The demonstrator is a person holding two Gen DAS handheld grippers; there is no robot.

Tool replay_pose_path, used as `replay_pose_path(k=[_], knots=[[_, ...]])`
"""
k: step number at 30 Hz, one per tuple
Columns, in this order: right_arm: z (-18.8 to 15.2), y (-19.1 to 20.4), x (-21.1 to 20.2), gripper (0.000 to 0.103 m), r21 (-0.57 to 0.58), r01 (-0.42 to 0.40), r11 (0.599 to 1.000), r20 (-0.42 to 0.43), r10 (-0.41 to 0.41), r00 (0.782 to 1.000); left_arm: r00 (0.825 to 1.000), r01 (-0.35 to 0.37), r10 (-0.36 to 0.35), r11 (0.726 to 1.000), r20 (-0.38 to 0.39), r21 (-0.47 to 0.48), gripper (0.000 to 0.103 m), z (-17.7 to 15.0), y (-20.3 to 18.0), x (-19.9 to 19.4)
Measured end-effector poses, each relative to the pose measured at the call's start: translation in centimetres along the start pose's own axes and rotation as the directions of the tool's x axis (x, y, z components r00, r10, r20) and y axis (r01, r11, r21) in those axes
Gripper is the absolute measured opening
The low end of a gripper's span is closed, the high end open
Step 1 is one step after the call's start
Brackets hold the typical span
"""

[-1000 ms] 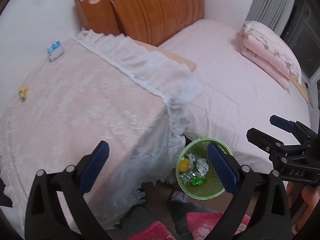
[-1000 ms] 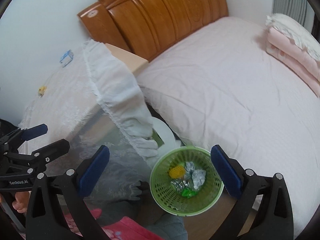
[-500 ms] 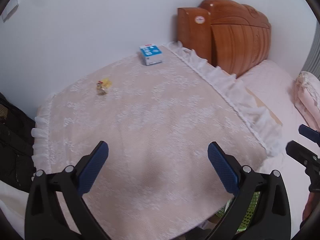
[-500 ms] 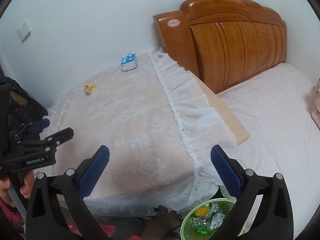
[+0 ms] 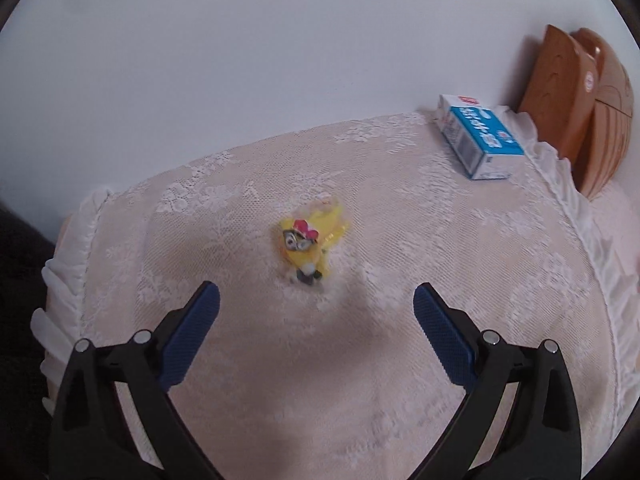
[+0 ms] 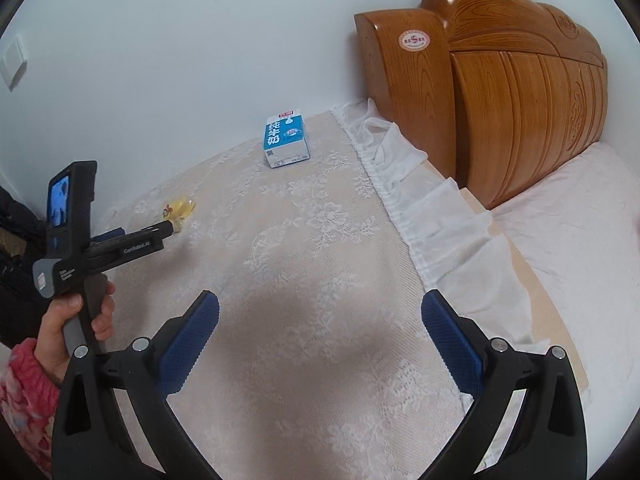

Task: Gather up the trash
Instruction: 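Grasp the yellow toy wrapper with the left tool while the right tool grasps the milk carton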

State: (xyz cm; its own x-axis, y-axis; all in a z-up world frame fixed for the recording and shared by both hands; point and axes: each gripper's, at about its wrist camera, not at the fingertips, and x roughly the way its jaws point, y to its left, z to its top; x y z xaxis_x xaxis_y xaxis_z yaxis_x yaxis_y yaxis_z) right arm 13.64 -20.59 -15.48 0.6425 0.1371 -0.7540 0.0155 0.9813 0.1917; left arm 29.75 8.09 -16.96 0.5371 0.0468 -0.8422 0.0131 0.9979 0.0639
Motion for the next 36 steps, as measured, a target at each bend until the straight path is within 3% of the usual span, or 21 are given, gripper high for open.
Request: replay_pose_path(k=[5,12,19,24,27,30,33,35,36], knots=[[1.1,1.0,3.2,0.101,-0.002,-0.004,1.0,-0.04,0.004,0.999,0.997,0.004,-0.008,0.999,-0.08,-0.049,0.064,1.5,0.9,4.8],[2.5,1.8,6.2,0.101,-0.005,-0.053,0.999,-0.065,0.052,0.997,0.997,0.046,-0.05,0.997,-0.062,-0.059,0.035,1.8,1.1,5.0],[9.0,4.9,11.5,0.101,-0.124,-0.032,0.992,-0.06,0.024,0.998,0.995,0.084,-0.088,0.994,-0.052,-0.065,0.031,3.8,0.6,4.6],[15.1,5.5,17.6,0.101,-0.114,-0.043,0.993,-0.1,0.032,0.994,0.995,0.091,-0.092,0.996,-0.042,-0.019,0.031,5.4,-0.2,4.8],[18.6,6.7,22.3,0.101,-0.145,-0.004,0.989,-0.145,-0.017,0.989,0.995,0.087,-0.087,0.996,-0.039,0.006,0.031,5.8,-0.6,4.9],[20.0,7.4,25.8,0.101,-0.164,0.047,0.985,-0.201,-0.08,0.976,0.994,0.1,-0.1,0.995,-0.052,0.001,0.032,5.9,-0.6,5.1],[20.4,7.4,27.4,0.1,-0.137,0.052,0.989,-0.226,-0.082,0.971,0.992,0.112,-0.112,0.994,-0.06,-0.005,0.031,5.7,-0.4,5.0],[20.6,7.4,27.7,0.086,-0.132,0.052,0.99,-0.234,-0.082,0.969,0.991,0.117,-0.118,0.993,-0.058,-0.004,0.031,5.5,-0.2,4.7],[20.6,7.4,27.8,0.067,-0.125,0.046,0.991,-0.241,-0.075,0.968,0.991,0.118,-0.118,0.993,-0.058,-0.003,0.031,5.4,-0.1,4.6]])
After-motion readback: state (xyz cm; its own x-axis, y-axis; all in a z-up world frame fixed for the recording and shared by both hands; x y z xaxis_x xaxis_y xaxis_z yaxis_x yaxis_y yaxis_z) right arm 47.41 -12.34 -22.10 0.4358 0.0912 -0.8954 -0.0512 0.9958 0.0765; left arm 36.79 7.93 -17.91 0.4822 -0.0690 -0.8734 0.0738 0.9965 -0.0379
